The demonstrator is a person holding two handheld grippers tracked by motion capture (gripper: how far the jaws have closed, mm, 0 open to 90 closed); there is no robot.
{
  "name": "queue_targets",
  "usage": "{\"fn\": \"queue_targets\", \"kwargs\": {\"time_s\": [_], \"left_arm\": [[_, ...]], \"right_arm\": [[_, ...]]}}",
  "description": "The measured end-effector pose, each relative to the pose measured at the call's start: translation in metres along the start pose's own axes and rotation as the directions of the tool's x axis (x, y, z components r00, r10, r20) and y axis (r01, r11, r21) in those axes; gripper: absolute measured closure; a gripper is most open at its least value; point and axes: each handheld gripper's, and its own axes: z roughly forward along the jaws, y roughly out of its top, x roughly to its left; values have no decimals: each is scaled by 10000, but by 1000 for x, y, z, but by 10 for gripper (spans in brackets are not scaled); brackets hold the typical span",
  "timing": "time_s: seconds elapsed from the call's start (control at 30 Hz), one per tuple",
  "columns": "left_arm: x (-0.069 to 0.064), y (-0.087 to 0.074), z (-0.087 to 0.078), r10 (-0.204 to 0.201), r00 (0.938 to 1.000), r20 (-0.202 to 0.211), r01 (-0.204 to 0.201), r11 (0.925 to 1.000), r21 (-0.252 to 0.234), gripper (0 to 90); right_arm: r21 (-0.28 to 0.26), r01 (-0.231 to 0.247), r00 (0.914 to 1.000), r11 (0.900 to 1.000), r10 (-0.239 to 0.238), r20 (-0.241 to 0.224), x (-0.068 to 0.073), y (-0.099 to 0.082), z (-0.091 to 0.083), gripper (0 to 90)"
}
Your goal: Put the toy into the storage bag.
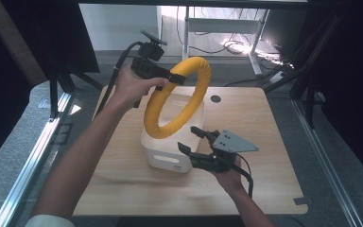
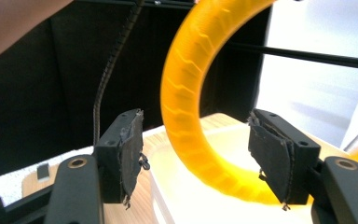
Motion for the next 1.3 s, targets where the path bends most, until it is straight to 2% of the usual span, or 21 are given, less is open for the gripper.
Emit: {"fn": "queue_targets", "kwargs": {"time_s": [0.03, 0.07, 0.13, 0.23, 0.4, 0.63, 0.73, 0.77, 0.9, 1.2, 1.3], "left_arm": [[0, 0, 1, -3, 10000, -1, 3, 10000, 16, 526], [-1, -1, 3, 30, 10000, 4, -30, 9999, 104, 526], [-1, -1, 5, 31, 10000, 14, -32, 9999, 152, 526], [-2, -3, 10, 8, 10000, 49, -9, 9998, 185, 526], [2, -9, 9, -86, 10000, 47, 84, 9996, 266, 526], [9, -18, 18, -311, 9995, 30, 309, 9982, 520, 525], [11, -21, 20, -348, 9994, 16, 346, 9975, 621, 525], [13, -22, 20, -219, 9998, 17, 217, 9968, 772, 525], [17, -29, 28, -314, 9995, -19, 314, 9947, 975, 525], [19, -34, 32, -450, 9990, 8, 448, 9946, 938, 524], [21, -36, 36, -425, 9991, -33, 427, 9933, 1076, 524]], "right_arm": [[0, 0, 10000, 10000, 0, 0, 0, 0, 0, 357], [38, 33, 9998, 10000, -34, 197, -3, -4, -12, 357], [64, 68, 9995, 10000, -70, 313, -5, -7, -18, 357], [101, -139, 9982, 9999, 133, 591, -12, -16, -37, 357], [221, -294, 9959, 9993, 274, 863, -18, -27, -50, 357], [183, -361, 9937, 9992, 339, 1067, -24, -34, -56, 358], [230, -388, 9931, 9990, 360, 1114, -25, -37, -57, 357], [273, -442, 9929, 9987, 408, 1121, -26, -39, -57, 357], [336, -554, 9912, 9979, 509, 1222, -29, -46, -59, 357], [412, -813, 9867, 9958, 746, 1447, -37, -56, -64, 357], [377, -858, 9855, 9956, 792, 1497, -38, -58, -65, 358]]}}
